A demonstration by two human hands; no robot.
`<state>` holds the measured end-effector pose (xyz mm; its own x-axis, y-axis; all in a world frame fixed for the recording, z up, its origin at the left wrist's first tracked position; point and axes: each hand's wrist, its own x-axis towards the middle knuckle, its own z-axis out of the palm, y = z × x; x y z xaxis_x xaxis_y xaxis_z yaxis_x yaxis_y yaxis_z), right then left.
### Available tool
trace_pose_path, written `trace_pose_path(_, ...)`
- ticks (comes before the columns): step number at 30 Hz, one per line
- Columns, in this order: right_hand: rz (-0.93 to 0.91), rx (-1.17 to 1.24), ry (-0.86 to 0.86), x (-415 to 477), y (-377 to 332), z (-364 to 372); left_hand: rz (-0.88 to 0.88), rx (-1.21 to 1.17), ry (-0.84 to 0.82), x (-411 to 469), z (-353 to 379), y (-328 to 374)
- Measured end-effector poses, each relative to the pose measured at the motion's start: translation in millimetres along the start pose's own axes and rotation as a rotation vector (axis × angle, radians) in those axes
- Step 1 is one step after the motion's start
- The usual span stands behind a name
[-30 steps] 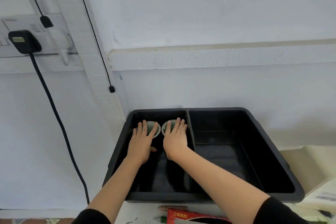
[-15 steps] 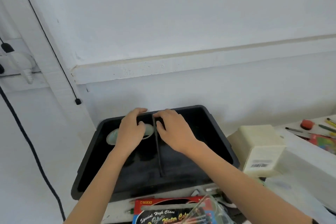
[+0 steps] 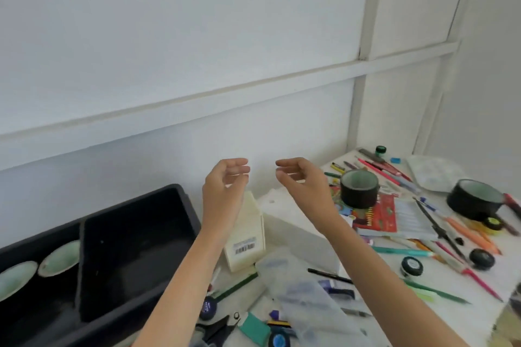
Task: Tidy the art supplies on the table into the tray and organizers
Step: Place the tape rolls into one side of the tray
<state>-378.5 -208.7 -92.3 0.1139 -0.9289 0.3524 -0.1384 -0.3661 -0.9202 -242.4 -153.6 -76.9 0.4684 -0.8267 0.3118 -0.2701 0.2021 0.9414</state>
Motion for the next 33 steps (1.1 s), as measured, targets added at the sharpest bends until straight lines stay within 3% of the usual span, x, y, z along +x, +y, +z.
trace_pose_path(9, 0.093, -0.043, 0.17, 25, 63, -152, -0.041, -0.007, -0.18, -4, 165, -6)
trace_pose_path(17, 0.164, -0.142, 0.214, 32, 113, -236, -0.113, 0.308, -0.264, 2, 269, -51)
trace_pose_path(22, 0.174, -0.274, 0.247, 30, 137, -280, -0.169, 0.45, -0.254, 9, 308, -71)
trace_pose_path(28, 0.114, -0.51, 0.365, 34, 170, -330, -0.169, 0.409, -0.123, 15, 332, -86)
trace_pose_path(33, 0.143, -0.748, 0.434, 40, 192, -353, -0.012, 0.39, 0.032, 11, 343, -74)
